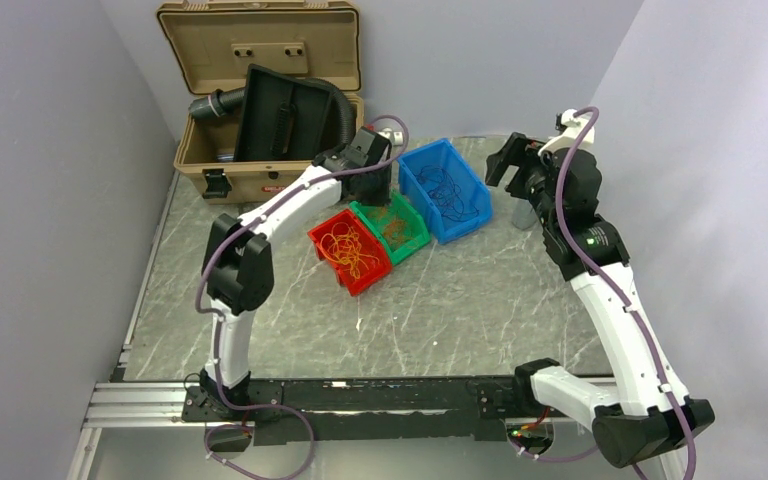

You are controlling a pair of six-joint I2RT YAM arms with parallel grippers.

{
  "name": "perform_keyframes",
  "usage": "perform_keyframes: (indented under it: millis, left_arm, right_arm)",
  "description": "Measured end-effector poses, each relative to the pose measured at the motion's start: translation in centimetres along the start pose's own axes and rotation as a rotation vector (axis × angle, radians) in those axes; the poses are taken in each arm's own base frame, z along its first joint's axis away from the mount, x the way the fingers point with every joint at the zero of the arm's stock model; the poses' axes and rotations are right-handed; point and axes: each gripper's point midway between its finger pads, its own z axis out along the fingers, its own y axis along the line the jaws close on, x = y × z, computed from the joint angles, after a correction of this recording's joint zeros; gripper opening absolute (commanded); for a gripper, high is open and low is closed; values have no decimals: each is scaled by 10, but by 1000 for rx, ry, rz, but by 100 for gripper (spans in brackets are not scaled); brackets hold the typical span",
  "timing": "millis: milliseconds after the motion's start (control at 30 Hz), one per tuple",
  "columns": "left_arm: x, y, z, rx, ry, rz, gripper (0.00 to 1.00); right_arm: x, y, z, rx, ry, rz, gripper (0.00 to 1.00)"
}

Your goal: Untangle the cables

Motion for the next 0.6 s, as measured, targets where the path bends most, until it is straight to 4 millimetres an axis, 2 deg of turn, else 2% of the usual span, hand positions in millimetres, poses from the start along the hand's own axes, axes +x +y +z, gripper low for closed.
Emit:
perform_keyframes:
  millis: [267,300,367,433,600]
  left_arm:
    - [10,15,45,-33,-4,-43,1]
    - [12,15,49,-33,-4,-45,6]
    - [16,17,57,-34,1,-44,25]
    - [20,18,59,-43,7,-28,38]
    - [25,10,53,-63,-12,52,69]
  right_arm:
    - [7,-4,-7,7,0,23,86]
    - [9,-5,-8,8,2,26,86]
    - [15,-7,-8,11,10,35,86]
    - [21,-8,-7,15,22,39,87]
    - [35,-12,-4,25,52,42,91]
